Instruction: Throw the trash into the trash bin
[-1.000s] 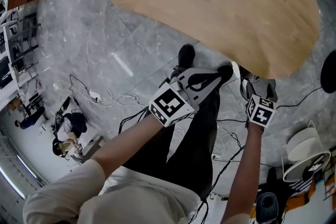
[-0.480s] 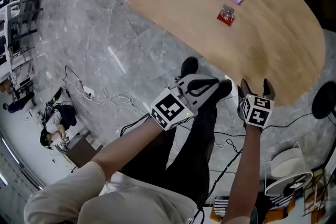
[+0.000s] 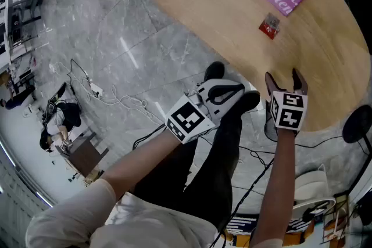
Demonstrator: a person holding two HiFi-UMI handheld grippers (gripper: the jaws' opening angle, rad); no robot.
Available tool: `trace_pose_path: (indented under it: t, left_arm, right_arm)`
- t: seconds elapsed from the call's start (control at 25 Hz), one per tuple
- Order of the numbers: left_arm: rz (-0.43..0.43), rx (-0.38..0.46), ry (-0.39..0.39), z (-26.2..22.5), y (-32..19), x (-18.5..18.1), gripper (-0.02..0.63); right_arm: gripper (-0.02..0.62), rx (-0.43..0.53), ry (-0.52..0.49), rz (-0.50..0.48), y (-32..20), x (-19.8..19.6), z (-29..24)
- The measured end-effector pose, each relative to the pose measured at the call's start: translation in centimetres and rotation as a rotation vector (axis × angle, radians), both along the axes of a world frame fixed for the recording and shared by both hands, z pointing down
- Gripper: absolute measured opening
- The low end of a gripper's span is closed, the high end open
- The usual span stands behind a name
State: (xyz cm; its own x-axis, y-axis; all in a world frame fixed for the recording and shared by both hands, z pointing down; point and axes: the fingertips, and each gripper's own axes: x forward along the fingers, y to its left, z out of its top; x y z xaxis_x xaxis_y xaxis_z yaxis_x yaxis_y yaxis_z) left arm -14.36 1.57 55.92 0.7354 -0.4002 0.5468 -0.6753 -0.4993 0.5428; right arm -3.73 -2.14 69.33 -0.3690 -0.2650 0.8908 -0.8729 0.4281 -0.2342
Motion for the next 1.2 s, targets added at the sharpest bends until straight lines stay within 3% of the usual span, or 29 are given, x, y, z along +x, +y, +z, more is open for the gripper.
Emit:
trace_pose_path:
  t: [0.68, 1.2]
  left_arm:
    - [-0.097, -0.038, 0.001, 2.6, -1.9, -4.8, 0.008]
    - [-0.16, -0.051, -0.005, 3.4, -2.7, -8.4, 0.008]
  right_arm:
    - [0.389, 0.098, -0.008, -0.188, -9.5, -7.5, 1.7]
    - [0.319, 0.118, 0.085, -0.213, -11.2, -8.1, 3.7]
